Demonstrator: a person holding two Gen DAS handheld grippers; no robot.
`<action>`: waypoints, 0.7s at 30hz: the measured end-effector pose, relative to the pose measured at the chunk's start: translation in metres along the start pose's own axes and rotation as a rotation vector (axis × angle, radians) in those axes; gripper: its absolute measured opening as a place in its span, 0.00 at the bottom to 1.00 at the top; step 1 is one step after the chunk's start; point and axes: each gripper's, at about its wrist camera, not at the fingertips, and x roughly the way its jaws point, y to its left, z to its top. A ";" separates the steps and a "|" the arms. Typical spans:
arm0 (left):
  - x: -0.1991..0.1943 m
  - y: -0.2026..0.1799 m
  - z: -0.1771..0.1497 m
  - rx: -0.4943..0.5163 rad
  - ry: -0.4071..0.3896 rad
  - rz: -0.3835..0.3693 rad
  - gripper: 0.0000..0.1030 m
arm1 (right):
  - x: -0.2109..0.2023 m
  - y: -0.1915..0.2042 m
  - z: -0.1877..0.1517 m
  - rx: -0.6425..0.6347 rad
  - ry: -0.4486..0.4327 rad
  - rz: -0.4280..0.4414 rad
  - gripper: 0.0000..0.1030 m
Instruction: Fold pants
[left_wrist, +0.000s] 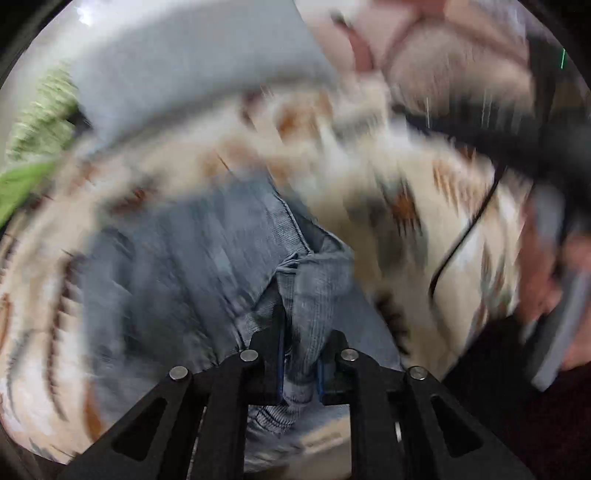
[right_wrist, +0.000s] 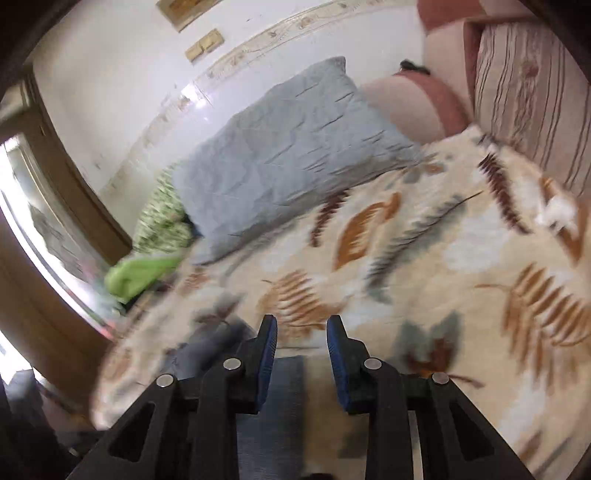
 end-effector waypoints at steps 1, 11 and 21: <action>0.004 -0.006 -0.005 0.024 0.012 0.020 0.16 | -0.001 0.000 -0.001 -0.026 0.002 -0.016 0.30; -0.113 0.051 0.001 0.006 -0.316 0.096 0.67 | 0.018 0.032 -0.013 -0.074 0.060 0.151 0.30; -0.028 0.081 -0.055 -0.060 -0.005 0.162 0.67 | 0.090 0.083 -0.083 -0.260 0.468 0.152 0.30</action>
